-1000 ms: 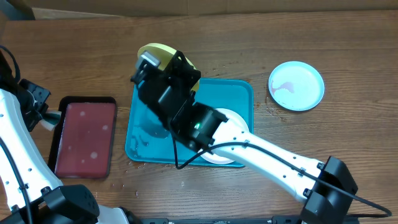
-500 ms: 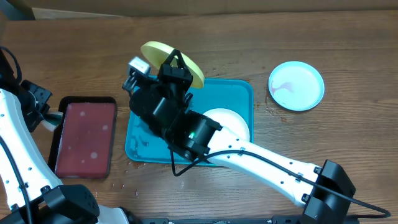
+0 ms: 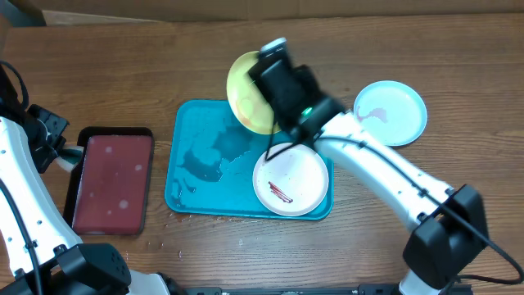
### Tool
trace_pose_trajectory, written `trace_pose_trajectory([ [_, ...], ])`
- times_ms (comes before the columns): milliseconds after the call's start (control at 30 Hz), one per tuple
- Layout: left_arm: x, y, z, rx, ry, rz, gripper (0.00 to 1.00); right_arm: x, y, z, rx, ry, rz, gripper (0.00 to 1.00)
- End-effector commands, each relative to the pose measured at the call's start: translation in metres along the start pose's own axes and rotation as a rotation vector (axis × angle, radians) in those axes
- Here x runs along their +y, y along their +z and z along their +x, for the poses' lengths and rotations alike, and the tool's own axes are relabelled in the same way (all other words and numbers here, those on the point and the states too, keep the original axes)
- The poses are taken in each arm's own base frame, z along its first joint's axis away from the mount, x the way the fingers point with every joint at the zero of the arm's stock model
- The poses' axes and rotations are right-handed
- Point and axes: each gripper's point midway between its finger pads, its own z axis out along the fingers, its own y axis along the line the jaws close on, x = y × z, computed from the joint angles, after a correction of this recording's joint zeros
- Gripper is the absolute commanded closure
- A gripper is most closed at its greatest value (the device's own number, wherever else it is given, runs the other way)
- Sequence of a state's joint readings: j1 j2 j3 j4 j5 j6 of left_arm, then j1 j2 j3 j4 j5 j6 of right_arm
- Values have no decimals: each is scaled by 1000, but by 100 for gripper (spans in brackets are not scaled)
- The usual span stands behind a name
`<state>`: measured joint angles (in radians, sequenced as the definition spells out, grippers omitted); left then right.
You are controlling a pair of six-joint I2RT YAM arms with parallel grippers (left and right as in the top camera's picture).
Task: Clean dirty plates on tray and stack at the side
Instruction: 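Lift the yellow plate with the right gripper and stack it at right, then grasp the white plate rim with the right gripper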
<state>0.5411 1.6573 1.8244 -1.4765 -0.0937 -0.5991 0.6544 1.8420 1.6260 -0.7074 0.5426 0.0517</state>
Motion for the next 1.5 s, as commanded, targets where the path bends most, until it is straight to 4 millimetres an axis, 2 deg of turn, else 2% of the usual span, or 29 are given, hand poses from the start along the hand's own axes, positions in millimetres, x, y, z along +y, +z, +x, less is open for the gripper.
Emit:
trace_pose_trajectory([
  [0,-2,4,1,15,27,6,96,-11,14,5,122,369,-309,96],
  [100,-5,4,2,20,33,23,96,-57,28,19,205,526,-406,96],
  [167,-9,3,2,20,51,43,96,-106,38,36,254,645,-407,96],
  [200,-10,3,2,20,52,43,96,-122,41,44,271,678,-387,96],
  [233,-11,3,3,20,59,44,96,-160,46,65,310,749,-326,96],
  [333,-14,3,5,21,69,47,96,-217,48,109,389,859,-220,96],
  [467,-21,2,6,13,87,58,96,-255,48,157,455,922,-154,96],
  [567,-28,1,8,5,104,70,96,-266,53,181,477,967,-127,96],
  [800,-41,0,15,0,144,88,96,-258,78,214,461,980,-109,96],
  [833,-43,0,16,0,151,89,96,-256,79,216,461,982,-110,94],
  [900,-45,-1,17,-2,157,92,96,-254,80,218,465,984,-116,66],
  [933,-46,-1,17,-2,158,93,96,-252,79,217,464,985,-126,56],
  [1000,-48,-1,17,-5,162,97,96,-246,79,211,453,994,-179,47],
  [1033,-49,-1,17,-6,163,99,96,-240,78,206,442,990,-228,47],
  [1067,-49,-1,17,-8,163,101,96,-231,76,198,424,972,-304,47],
  [1167,-52,-2,18,-10,171,106,96,-188,62,163,332,832,-608,46],
  [1233,-55,-2,20,-11,180,109,96,-160,56,153,317,712,-695,45],
  [1333,-59,-3,23,-9,194,113,96,-119,54,150,338,493,-714,43],
  [1467,-65,-4,28,-9,214,120,96,-79,62,153,394,262,-562,43],
])
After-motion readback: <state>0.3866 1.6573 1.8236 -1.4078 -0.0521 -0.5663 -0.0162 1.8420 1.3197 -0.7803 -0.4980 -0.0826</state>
